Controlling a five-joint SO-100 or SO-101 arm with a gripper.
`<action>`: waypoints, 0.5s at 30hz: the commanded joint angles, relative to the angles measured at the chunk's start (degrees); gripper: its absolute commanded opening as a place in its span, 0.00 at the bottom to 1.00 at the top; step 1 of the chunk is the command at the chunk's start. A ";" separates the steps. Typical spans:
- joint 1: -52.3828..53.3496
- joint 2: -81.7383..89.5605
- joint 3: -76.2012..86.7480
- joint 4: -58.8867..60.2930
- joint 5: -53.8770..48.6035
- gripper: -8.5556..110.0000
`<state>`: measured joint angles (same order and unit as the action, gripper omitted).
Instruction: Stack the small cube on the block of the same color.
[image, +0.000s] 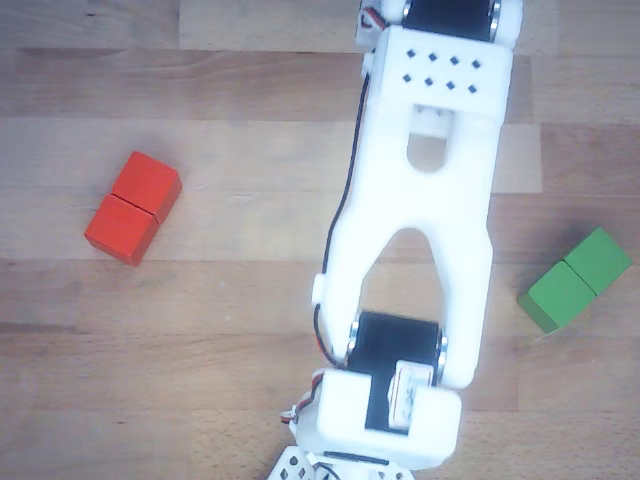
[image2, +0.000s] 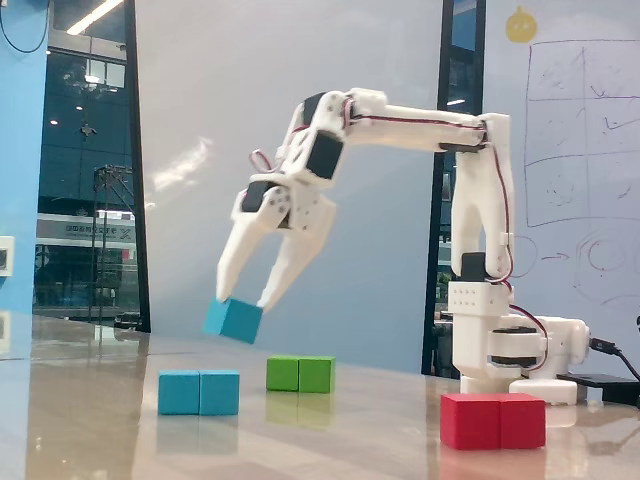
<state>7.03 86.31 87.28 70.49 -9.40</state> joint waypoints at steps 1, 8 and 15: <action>0.53 -2.46 -10.46 0.18 -0.18 0.19; 4.04 -5.27 -12.74 -0.44 -3.52 0.19; 6.77 -5.27 -12.57 0.18 -3.78 0.19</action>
<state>13.27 79.28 80.95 70.49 -13.10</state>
